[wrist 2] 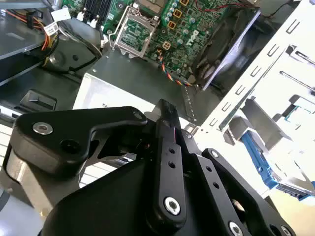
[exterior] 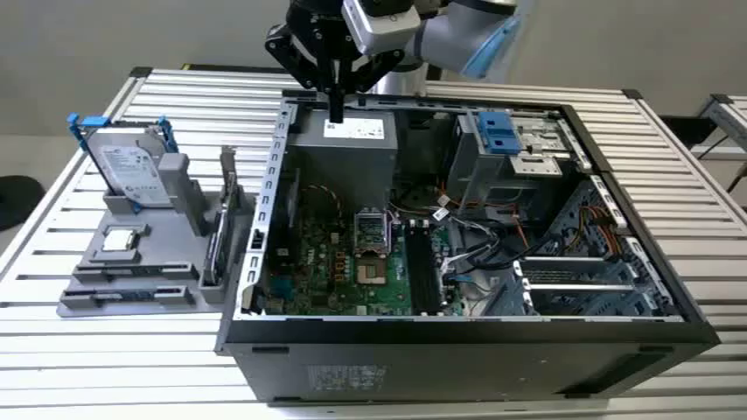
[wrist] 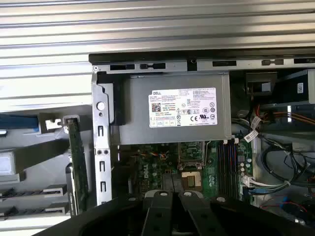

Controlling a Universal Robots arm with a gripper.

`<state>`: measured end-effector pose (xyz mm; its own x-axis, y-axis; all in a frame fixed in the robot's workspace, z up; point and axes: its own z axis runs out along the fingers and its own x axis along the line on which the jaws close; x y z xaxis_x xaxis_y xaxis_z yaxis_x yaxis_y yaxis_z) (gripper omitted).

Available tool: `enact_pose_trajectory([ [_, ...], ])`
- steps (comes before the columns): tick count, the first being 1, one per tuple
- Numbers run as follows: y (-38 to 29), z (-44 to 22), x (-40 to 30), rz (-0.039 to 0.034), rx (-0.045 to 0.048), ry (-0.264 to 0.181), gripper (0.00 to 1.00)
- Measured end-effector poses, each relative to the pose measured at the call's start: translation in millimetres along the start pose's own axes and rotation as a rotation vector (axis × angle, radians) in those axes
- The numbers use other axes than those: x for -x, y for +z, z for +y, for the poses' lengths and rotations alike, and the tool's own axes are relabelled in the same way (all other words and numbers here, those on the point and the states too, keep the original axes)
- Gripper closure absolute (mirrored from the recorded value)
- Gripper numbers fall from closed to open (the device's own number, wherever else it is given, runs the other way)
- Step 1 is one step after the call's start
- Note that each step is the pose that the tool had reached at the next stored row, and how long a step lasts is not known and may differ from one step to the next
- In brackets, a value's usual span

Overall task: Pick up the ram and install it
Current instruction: 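Reach for the ram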

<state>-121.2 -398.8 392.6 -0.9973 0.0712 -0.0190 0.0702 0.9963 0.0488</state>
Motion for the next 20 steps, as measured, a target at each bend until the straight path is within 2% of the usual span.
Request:
enact_pose_trajectory([
  [11,0.0,0.0,-0.4,0.0000,0.0000,0.000,1.00],
  [20,-0.2,-0.7,-9.7,-0.0001,0.0001,0.000,1.00],
])
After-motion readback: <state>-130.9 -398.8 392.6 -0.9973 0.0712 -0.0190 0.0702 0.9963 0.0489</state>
